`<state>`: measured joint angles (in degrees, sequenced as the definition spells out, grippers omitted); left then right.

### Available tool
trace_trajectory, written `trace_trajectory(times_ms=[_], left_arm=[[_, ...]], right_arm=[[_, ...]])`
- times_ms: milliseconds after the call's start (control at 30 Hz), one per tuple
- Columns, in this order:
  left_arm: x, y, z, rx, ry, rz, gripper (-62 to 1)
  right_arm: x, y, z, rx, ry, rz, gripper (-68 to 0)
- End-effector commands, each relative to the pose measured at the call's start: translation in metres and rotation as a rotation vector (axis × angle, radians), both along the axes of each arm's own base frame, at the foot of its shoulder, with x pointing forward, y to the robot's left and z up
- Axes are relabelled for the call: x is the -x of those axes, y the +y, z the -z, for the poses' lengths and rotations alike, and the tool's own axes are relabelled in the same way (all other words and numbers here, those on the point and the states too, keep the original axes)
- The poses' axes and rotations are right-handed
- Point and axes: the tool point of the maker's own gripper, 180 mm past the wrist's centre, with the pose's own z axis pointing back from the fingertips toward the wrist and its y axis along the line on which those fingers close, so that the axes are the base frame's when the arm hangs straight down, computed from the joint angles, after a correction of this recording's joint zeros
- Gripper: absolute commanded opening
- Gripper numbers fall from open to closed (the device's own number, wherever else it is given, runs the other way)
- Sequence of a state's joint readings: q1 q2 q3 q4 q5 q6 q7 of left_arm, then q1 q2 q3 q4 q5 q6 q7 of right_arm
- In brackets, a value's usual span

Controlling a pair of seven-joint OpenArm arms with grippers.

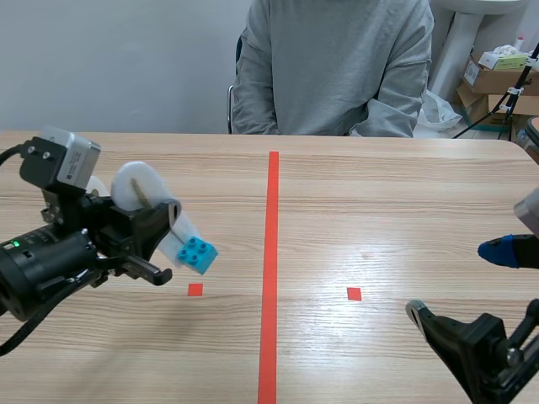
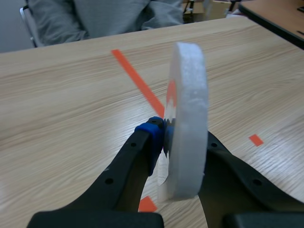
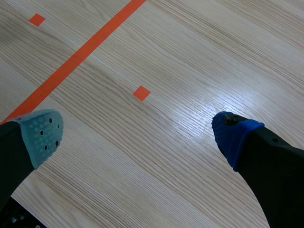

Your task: Do the leaf sorting experiment

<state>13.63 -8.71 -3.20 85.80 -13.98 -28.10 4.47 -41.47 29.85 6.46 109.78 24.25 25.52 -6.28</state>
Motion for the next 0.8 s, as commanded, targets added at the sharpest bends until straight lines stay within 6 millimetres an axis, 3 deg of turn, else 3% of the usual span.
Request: trace_trajectory(times_ms=[0,133,433,567,767], left_arm=[[-0.010,0.012,-0.005,0.005,-0.023,-0.058,-57.8],[-0.026,0.054,-0.003,-0.050,-0.031,-0.223,-57.8],[-0.071,0.112,0.024,-0.131,0.002,-0.389,-57.8],[-0.083,0.130,0.034,-0.168,0.017,-0.430,-57.8],[-0.085,0.143,0.046,-0.188,0.038,-0.465,-57.8]], right_arm=[[-0.006,0.002,-0.010,-0.015,-0.040,0.001,-1.9],[-0.006,0.002,-0.010,-0.016,-0.040,0.001,-1.9],[-0.007,0.002,-0.011,-0.016,-0.042,0.001,-1.9],[-0.007,0.002,-0.011,-0.016,-0.042,0.001,-1.9],[-0.007,0.002,-0.011,-0.016,-0.042,0.001,-1.9]])
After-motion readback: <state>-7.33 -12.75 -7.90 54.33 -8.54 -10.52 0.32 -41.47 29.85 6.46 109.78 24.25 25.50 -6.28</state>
